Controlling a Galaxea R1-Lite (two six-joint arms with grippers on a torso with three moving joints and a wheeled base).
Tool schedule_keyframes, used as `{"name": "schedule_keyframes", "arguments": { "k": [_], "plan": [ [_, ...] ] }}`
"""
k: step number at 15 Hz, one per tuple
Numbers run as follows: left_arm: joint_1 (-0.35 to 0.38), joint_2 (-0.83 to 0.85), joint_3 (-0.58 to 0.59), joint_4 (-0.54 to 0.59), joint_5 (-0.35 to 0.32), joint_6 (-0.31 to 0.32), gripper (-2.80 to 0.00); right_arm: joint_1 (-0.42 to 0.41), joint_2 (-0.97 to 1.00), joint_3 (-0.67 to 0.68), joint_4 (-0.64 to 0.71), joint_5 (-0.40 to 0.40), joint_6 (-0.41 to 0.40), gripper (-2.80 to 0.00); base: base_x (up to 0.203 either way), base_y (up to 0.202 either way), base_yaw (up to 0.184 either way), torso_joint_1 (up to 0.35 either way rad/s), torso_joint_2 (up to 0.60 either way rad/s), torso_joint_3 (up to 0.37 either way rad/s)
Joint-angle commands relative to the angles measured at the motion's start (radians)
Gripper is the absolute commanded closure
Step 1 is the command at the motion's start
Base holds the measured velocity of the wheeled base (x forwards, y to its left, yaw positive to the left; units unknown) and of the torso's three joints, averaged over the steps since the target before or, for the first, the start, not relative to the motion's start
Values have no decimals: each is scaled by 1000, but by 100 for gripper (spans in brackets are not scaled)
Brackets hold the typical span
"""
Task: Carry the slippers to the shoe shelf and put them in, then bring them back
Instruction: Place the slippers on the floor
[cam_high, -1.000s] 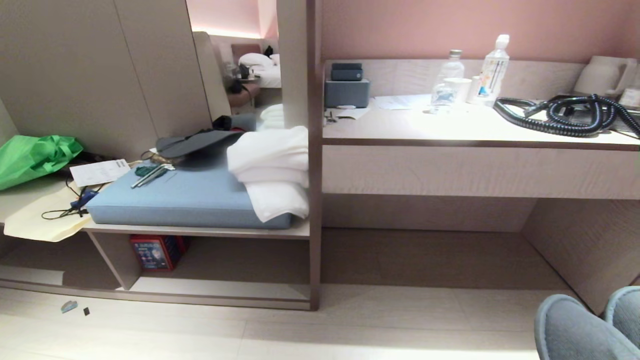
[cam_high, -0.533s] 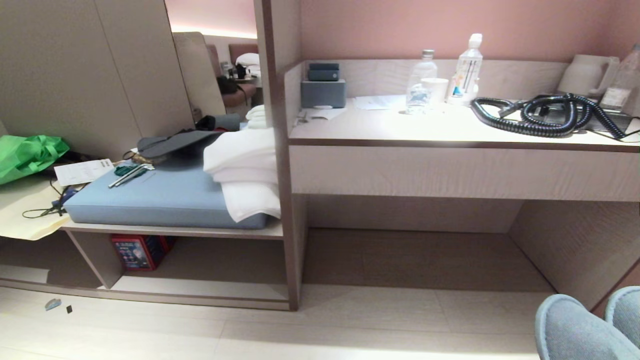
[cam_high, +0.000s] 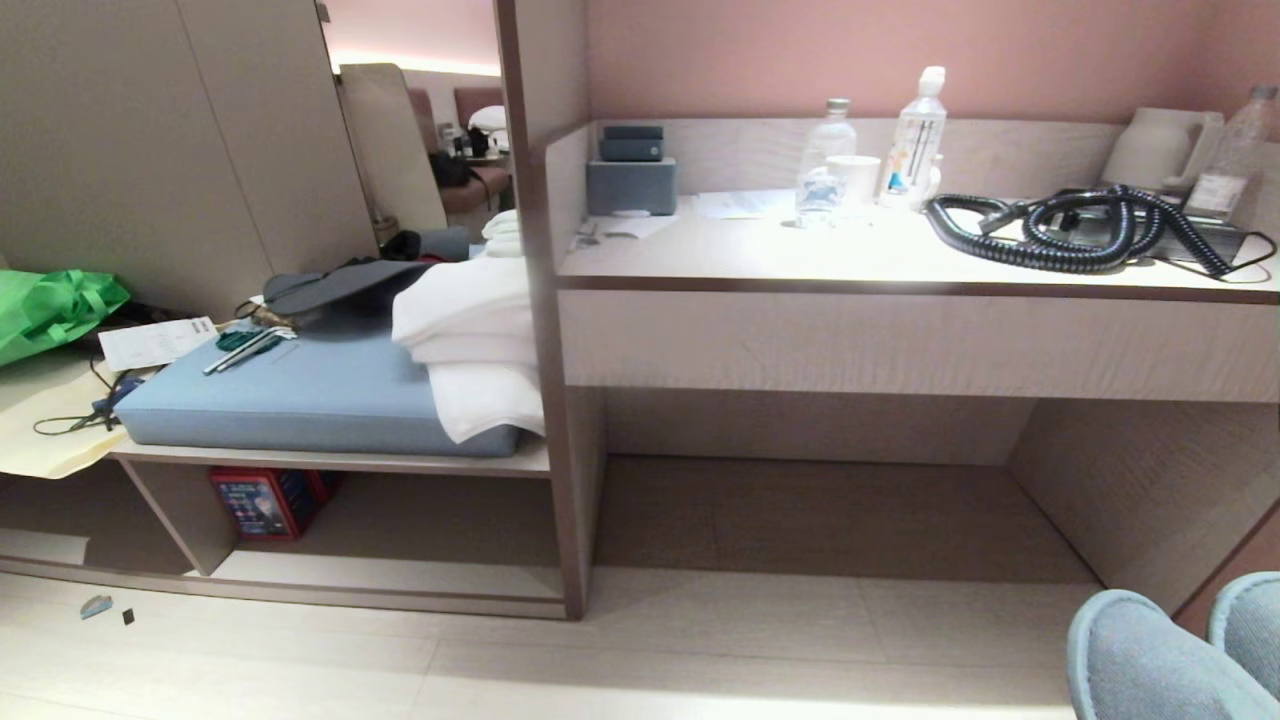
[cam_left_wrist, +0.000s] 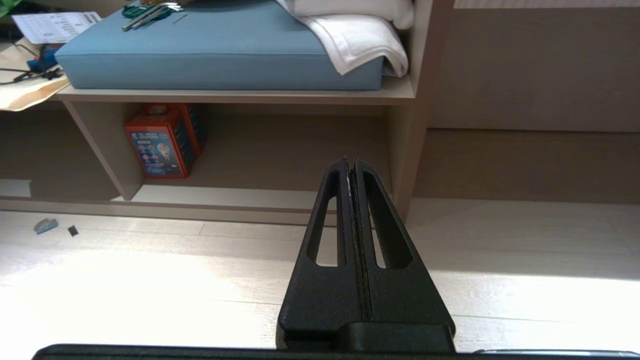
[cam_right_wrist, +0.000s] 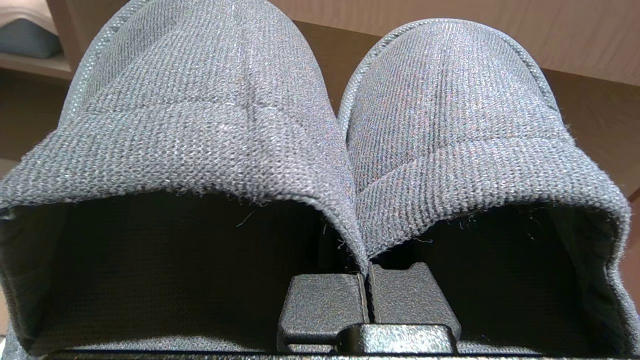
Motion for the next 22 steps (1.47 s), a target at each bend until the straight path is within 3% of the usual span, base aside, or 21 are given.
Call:
{"name": "schedule_keyframes", "arguments": {
  "k": [1,22],
  "plan": [
    [0,1,0,0,0,0,0,0,1,0,0,1,-1,0,0,0,0,0,0,0],
    [0,1,0,0,0,-3,0,0,1,0,0,1,9,0,0,0,0,4,3,-175]
  ]
}}
